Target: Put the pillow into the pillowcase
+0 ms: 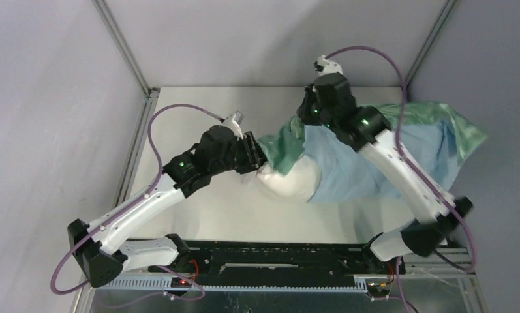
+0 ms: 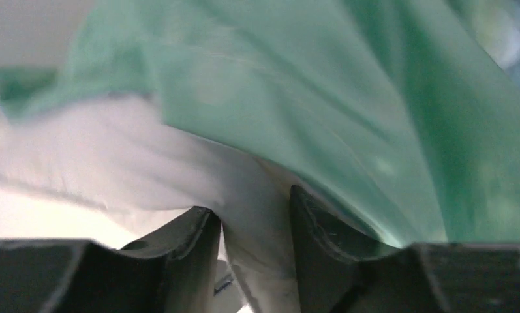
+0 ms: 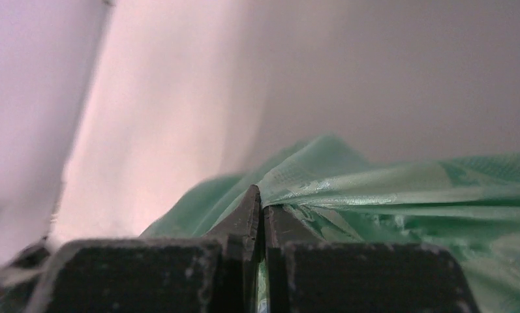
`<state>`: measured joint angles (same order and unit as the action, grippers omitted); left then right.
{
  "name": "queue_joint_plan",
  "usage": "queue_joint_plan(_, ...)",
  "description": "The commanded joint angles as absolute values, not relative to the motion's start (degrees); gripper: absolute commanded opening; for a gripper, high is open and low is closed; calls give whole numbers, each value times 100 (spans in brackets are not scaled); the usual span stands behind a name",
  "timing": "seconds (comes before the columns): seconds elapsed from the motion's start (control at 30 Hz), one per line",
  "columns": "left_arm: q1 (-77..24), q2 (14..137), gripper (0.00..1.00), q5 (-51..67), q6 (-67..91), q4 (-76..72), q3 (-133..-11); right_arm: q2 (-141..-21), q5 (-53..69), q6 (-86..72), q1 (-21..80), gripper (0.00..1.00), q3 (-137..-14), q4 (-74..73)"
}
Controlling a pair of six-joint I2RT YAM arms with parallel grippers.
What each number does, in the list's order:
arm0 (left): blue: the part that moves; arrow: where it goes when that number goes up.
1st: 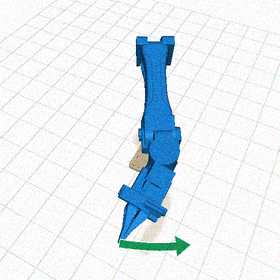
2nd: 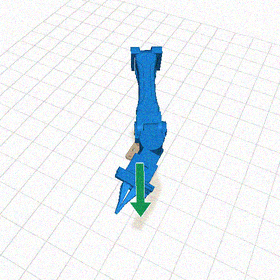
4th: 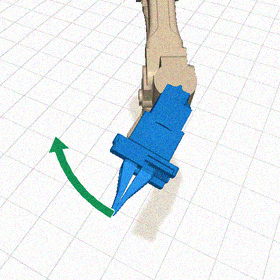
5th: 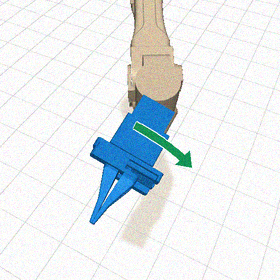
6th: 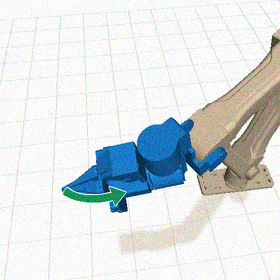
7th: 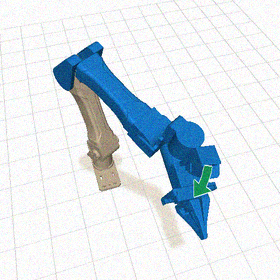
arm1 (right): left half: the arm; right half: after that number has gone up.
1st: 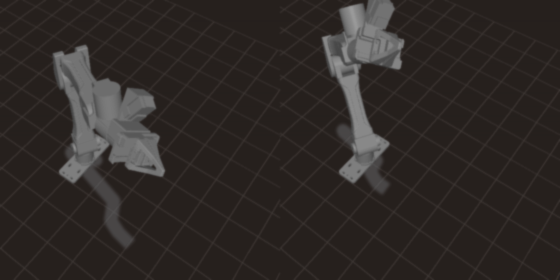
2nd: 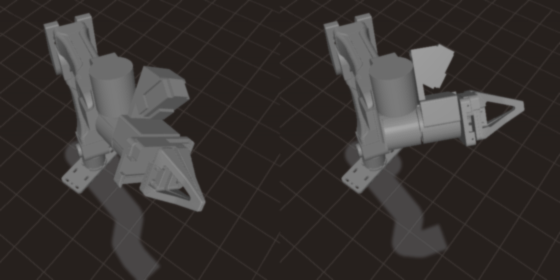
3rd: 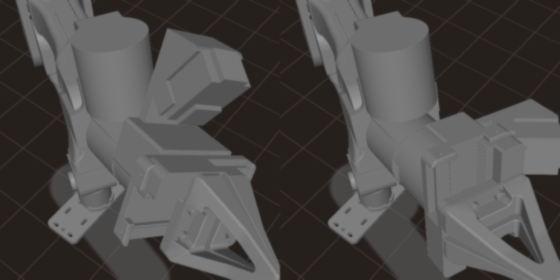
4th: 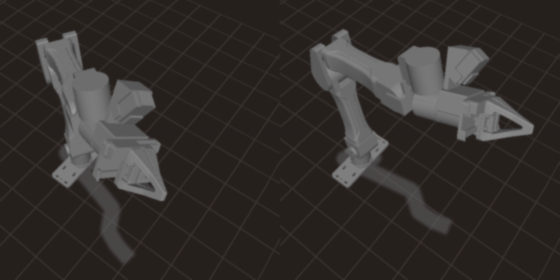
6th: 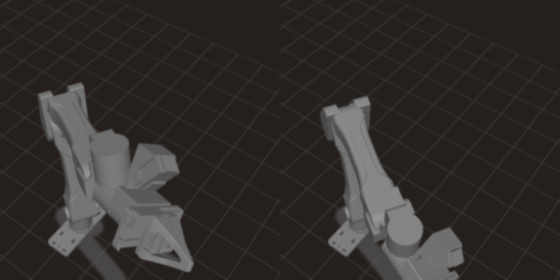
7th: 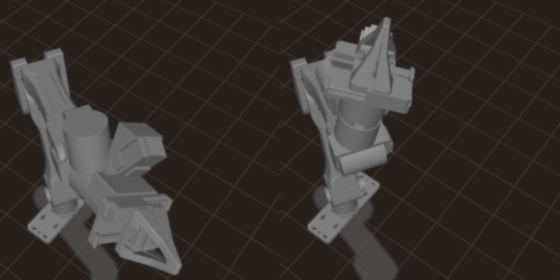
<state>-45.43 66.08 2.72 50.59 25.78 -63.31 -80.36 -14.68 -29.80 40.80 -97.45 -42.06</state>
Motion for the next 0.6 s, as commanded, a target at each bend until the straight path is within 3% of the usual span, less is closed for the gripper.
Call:
queue_joint_plan(0.0,-4682,6023,53,1433,5470,1717,-6192,-9352,-351,-3001,3596,0,-9708,-3911)
queue_joint_plan(0.1,-4636,5881,71,1375,5377,1829,-6117,-10025,-174,-3022,3355,0,-9726,-3835)
queue_joint_plan(0.2,-4451,5815,82,1157,5074,2243,-6110,-10302,-187,-3021,3298,1,-9707,-3681)
queue_joint_plan(0.4,-3928,5231,91,675,4641,2836,-5695,-10050,-330,-2840,3408,48,-9921,-3699)
queue_joint_plan(0.47,-3911,5016,93,480,4537,3032,-5618,-9946,-566,-2667,3533,58,-10186,-3901)
queue_joint_plan(0.57,-3943,4805,94,598,4543,3019,-5394,-9838,-887,-2380,3694,65,-10649,-4285)
